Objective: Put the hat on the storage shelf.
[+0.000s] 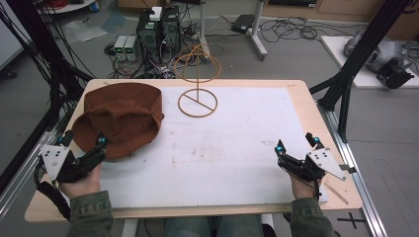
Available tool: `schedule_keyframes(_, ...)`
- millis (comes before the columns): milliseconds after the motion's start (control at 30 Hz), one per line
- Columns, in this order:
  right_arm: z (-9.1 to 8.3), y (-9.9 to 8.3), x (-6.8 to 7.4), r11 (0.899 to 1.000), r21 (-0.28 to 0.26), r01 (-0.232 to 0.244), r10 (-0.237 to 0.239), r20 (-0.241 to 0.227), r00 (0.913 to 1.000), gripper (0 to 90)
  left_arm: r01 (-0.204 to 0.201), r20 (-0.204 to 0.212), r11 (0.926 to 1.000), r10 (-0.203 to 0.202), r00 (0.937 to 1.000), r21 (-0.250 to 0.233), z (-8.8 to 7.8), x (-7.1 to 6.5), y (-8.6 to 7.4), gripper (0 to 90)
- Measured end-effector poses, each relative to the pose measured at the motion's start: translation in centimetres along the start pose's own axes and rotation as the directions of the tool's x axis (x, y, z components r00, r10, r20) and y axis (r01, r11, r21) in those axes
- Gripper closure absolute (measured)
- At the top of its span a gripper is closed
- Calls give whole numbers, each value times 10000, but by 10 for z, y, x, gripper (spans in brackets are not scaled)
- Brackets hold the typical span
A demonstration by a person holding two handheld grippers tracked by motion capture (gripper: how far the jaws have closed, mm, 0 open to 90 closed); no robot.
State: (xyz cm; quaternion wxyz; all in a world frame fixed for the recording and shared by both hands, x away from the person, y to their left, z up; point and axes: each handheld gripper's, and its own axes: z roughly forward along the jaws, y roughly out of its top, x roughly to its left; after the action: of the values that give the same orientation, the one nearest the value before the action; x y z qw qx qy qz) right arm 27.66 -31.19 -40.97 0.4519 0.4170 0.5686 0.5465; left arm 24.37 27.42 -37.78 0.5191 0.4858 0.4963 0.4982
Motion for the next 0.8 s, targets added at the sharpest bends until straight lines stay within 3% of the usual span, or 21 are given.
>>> schedule_keyframes(333,1,-1,2,9999,78,111,-110,-106,9999,48,-71,78,10000,71,9999,49,4,2,1,142)
schedule_keyframes(633,3,-3,1,9998,175,60,-57,-161,9999,48,-222,377,9989,206,9991,411,11,2,7,144)
schedule_keyframes(800,3,-4,4,9997,242,68,-61,-285,9996,48,-65,542,9977,29,9985,674,19,8,12,144)
